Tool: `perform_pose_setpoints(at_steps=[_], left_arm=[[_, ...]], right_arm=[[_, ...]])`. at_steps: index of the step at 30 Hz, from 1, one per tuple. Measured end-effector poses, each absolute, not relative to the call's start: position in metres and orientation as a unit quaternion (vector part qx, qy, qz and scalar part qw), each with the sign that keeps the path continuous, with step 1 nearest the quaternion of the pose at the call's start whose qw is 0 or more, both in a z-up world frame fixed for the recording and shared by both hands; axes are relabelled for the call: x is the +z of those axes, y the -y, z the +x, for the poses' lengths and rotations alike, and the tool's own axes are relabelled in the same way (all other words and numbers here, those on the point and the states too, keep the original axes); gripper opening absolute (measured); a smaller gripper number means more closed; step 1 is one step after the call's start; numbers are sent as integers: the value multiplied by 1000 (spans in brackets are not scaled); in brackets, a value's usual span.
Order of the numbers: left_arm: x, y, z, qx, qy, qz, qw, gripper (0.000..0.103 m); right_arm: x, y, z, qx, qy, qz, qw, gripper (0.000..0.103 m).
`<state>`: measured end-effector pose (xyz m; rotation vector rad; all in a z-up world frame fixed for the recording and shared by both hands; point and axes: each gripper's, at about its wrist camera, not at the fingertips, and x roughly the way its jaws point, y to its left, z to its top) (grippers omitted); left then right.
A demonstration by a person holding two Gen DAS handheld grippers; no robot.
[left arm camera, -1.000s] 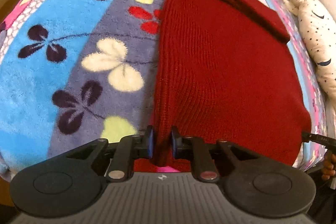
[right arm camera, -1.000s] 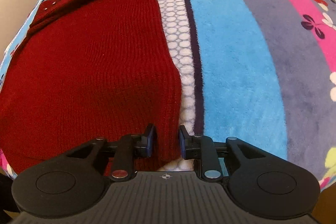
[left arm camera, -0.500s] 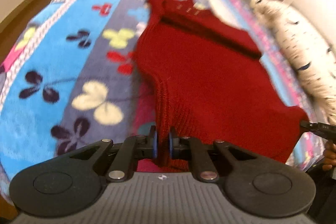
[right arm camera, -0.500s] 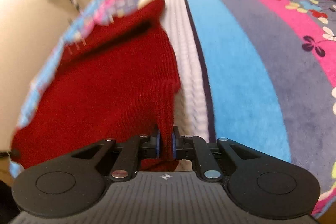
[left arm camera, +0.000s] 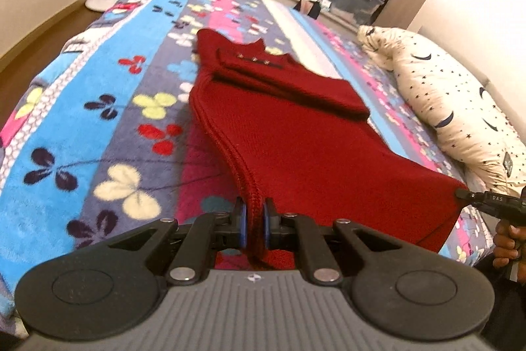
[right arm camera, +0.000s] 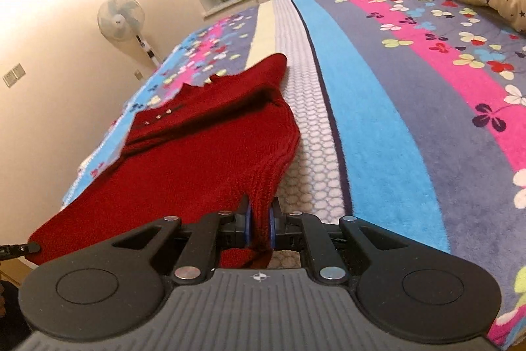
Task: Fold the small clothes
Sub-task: 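Lift the gripped sweater edge with both grippers and fold it over the body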
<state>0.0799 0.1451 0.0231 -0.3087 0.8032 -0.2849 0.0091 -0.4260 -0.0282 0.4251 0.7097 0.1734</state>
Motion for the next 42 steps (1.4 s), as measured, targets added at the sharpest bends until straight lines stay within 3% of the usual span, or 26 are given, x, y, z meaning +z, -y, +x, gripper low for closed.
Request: perform_pose_setpoints(at_steps=[9, 19, 25, 36, 42], left_arm=[[82, -167, 59, -152, -327, -212, 908, 9], [164, -199, -27, -196, -272, -236, 912, 9], [126, -196, 28, -156, -312, -241, 906, 9], [14, -197, 231, -81, -390, -180, 899, 9], [-25, -206, 267, -81, -436, -209, 872, 15]], right_arm=[[26, 428, -21, 109, -280, 229, 926, 9], [99, 472, -112, 136, -177, 300, 927, 8], [71, 489, -72, 98, -233, 311, 916, 8], [-20, 470, 129, 28, -360, 269, 893, 8], [-76, 460, 184, 16, -415, 270, 869, 12]])
